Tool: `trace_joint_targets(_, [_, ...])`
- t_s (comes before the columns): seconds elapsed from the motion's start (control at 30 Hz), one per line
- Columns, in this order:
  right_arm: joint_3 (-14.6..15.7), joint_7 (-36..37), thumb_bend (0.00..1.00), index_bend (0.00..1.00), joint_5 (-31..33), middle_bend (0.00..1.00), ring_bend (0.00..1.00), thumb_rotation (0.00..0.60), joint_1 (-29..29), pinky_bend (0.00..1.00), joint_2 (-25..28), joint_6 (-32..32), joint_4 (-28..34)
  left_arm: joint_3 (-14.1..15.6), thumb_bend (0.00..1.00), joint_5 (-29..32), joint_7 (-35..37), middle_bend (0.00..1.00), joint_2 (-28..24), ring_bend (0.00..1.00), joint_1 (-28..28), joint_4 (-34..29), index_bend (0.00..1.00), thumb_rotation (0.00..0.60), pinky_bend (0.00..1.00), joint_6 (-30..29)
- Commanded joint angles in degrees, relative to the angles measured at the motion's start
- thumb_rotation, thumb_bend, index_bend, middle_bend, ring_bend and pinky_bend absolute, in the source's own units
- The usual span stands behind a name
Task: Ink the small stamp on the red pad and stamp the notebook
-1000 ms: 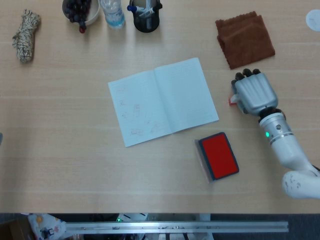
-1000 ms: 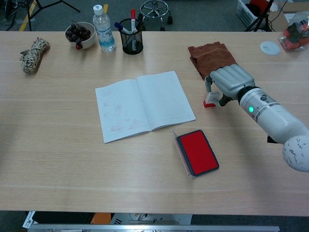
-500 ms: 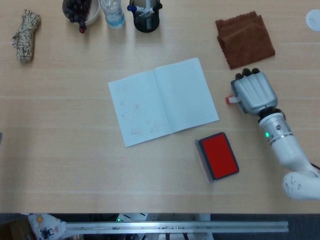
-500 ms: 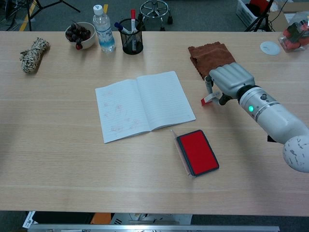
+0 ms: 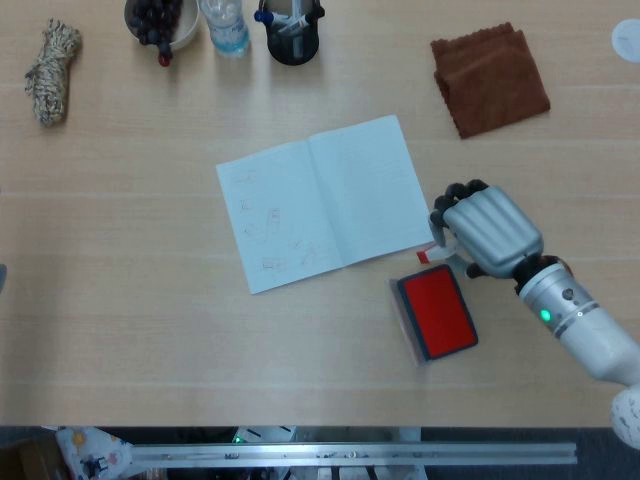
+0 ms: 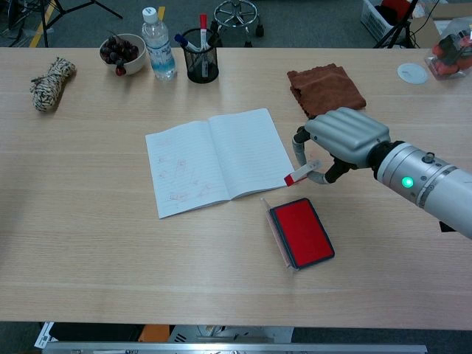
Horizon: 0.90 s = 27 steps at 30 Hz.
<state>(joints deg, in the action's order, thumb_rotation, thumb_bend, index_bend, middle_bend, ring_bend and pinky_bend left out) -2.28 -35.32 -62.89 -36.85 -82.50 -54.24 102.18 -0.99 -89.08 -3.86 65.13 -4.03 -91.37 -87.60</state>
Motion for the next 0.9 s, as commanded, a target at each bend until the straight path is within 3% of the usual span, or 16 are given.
trace_joint_targets(0.03, [1.59,0.52,0.34,0.63,1.25,0.43,0.26,0.600,-0.68,0.30,1.85,2.14,2.29,0.03,0.26,-0.05,0.08,0.13,-0.11,0.13,0.10,-0.07,0.14,0.600,0.07,-0.16])
trace_joint_targets(0.47, [4.39,-4.23,0.34,0.63,5.23,0.43,0.27,0.600,-3.01,0.30,2.24,2.91,3.91,0.33,0.27,-0.27,0.23,0.12,0.23,0.13,0.28,0.55,0.14,0.600,0.07,-0.10])
trace_joint_targets(0.9, [6.28,-11.62,0.34,0.63,10.77,0.43,0.27,0.600,-6.39,0.30,-1.84,1.32,2.83,0.24,0.27,0.18,1.17,0.12,0.67,0.13,0.44,1.63,0.14,0.600,0.07,-0.03])
